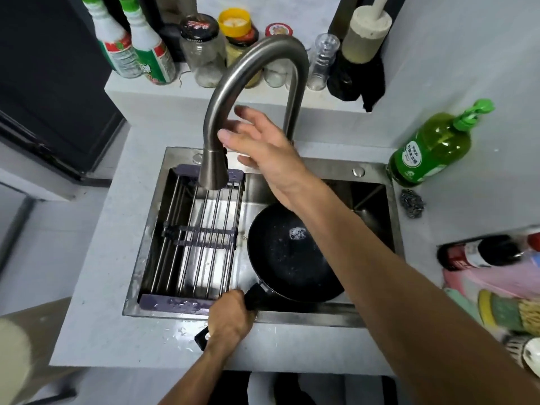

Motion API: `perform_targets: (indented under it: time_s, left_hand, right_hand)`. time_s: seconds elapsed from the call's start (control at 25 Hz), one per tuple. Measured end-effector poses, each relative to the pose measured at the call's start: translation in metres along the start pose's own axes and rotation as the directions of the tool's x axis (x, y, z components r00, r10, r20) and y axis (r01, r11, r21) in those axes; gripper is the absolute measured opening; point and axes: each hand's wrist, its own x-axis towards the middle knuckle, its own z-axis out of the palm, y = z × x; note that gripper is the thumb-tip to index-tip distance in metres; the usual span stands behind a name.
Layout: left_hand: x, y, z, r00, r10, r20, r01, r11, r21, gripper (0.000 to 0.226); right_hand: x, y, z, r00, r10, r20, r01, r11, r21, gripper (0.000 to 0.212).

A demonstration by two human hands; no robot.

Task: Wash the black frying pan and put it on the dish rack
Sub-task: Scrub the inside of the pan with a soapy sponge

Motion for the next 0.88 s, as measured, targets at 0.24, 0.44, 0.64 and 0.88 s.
perform_targets:
  time_s: [0.24,0.44,0.64,0.88]
  left_hand:
    - [0.028,-0.012,-0.001,0.999,0.006,0.046,-0.005,1.0,-0.011,0.022]
    - [0.034,-0.006,0.003,0.996,0.047,0.072,-0.049,0.998,0.032,0.028]
    - [0.042,0.008,0.019,0.996,0.071,0.06,-0.075,0.994,0.075,0.035]
    - [0.057,0.007,0.035,0.997,0.068,0.043,-0.073,0.989,0.129,0.033]
  right_hand:
    - [0.0,0.006,0.004,0.994,-0.074,-0.08,0.079,0.995,0.066,0.015]
    - [-0.048,0.029,-0.045,0.958,-0.102,-0.269,0.131,0.987,0.094,0.008]
    - [-0.061,0.028,-0.122,0.903,-0.208,-0.375,0.216,0.976,-0.021,0.035]
    - [-0.052,0.046,-0.167,0.908,-0.29,-0.301,0.263,0.957,-0.125,0.036]
